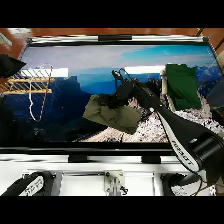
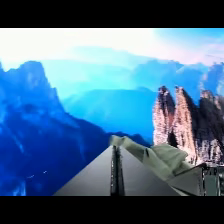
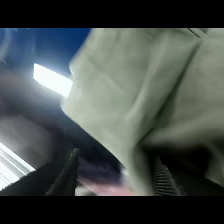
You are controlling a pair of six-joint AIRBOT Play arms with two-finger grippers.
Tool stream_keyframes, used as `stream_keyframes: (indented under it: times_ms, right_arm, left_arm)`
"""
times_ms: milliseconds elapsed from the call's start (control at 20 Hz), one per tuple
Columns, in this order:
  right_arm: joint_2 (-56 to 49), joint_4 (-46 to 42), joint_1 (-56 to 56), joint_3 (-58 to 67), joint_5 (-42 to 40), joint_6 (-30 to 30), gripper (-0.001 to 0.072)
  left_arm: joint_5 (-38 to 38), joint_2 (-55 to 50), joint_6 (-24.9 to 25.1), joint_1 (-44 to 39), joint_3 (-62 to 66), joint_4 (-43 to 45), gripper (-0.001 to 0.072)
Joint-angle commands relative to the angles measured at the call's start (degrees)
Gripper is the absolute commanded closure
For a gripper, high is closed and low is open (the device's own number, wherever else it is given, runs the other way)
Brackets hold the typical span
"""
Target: Fold the shirts.
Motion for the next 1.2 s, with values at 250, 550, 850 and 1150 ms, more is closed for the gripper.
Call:
stream_keyframes:
  times_ms: [250,550,850,1150]
  right_arm:
    - [5.79,-11.67,-8.74,1.64,-18.23,-1.75,0.0147]
    - [8.72,-22.43,-22.86,-7.93,-35.67,1.49,0.0083]
    - [8.59,-1.07,-25.64,-26.23,-13.7,-0.72,0.0083]
    - [6.19,3.54,-20.55,-26.32,-8.66,-8.15,0.0474]
  left_arm:
    - [-1.64,0.55,0.85,1.88,-3.67,0.31,0.0675]
    - [-1.2,0.55,0.85,1.88,-3.67,0.31,0.0674]
    - [-1.4,0.57,0.61,1.88,-3.65,0.26,0.0674]
    - [-1.33,0.57,-0.15,1.88,-3.65,0.26,0.0674]
